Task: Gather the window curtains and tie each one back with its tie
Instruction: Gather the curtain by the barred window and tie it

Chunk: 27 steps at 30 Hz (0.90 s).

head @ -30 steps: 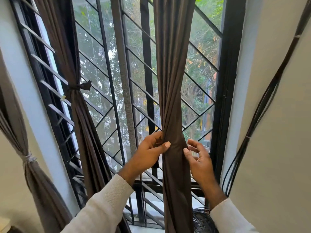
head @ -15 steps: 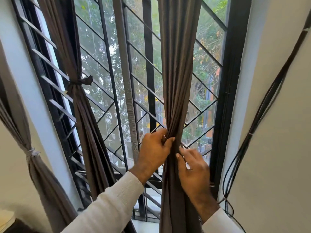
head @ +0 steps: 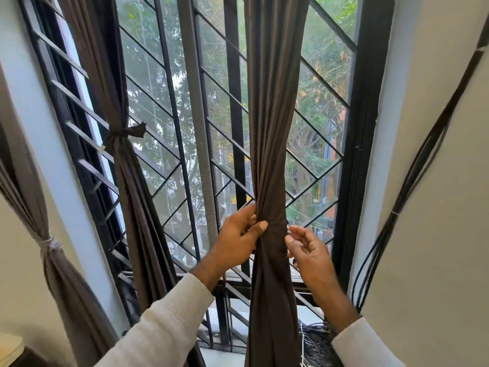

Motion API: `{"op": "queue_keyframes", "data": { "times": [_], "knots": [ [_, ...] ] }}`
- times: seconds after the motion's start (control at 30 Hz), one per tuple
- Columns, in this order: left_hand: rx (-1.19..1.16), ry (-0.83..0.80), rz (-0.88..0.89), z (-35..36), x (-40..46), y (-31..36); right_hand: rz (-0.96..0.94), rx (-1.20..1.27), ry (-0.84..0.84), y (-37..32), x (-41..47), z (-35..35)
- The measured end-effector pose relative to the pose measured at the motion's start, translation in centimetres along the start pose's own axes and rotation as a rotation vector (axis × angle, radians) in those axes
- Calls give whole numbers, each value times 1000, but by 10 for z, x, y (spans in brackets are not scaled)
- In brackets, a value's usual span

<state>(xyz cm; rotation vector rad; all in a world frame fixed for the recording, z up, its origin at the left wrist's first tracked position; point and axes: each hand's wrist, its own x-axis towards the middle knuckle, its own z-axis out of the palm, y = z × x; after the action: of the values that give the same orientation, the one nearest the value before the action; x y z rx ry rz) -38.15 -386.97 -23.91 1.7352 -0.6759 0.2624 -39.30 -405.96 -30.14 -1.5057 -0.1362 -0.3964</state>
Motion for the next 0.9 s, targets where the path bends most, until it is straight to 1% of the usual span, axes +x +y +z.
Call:
{"op": "queue_keyframes", "data": {
  "times": [0.1,0.17,0.23,0.3,0.43,0.47,0.53,0.6,0.67,0.73,0.8,0.87,0.9],
  "knots": [
    [-40,-12,-26,-7,1,-1,96,79,-49,-2,6,-1],
    [-41,-4,-48,-12,2,0,128,62,-86,-1,10,-1],
    [-72,-30,-67,-14,2,1,160,33,-147,1,16,-1],
    [-72,-42,-82,-15,2,2,190,97,-198,2,19,3],
    [-41,2,-95,-19,4,1,151,164,-179,4,25,5],
    [-32,8,-107,-20,4,2,193,220,-188,4,26,6],
    [-55,-43,-115,-19,3,5,305,322,-238,2,26,6],
    [-69,-64,-104,-17,2,6,343,307,-286,4,27,5],
    [-70,-51,-95,-18,4,5,330,280,-299,9,28,2],
    [-63,-42,-90,-20,7,-3,302,290,-268,12,28,1],
    [-32,-22,-114,-22,8,-7,240,287,-181,11,28,-1],
    [68,35,-126,-22,8,-10,148,256,-63,7,27,-1],
    [172,75,-123,-22,8,-10,95,202,11,5,26,0]
  ]
}}
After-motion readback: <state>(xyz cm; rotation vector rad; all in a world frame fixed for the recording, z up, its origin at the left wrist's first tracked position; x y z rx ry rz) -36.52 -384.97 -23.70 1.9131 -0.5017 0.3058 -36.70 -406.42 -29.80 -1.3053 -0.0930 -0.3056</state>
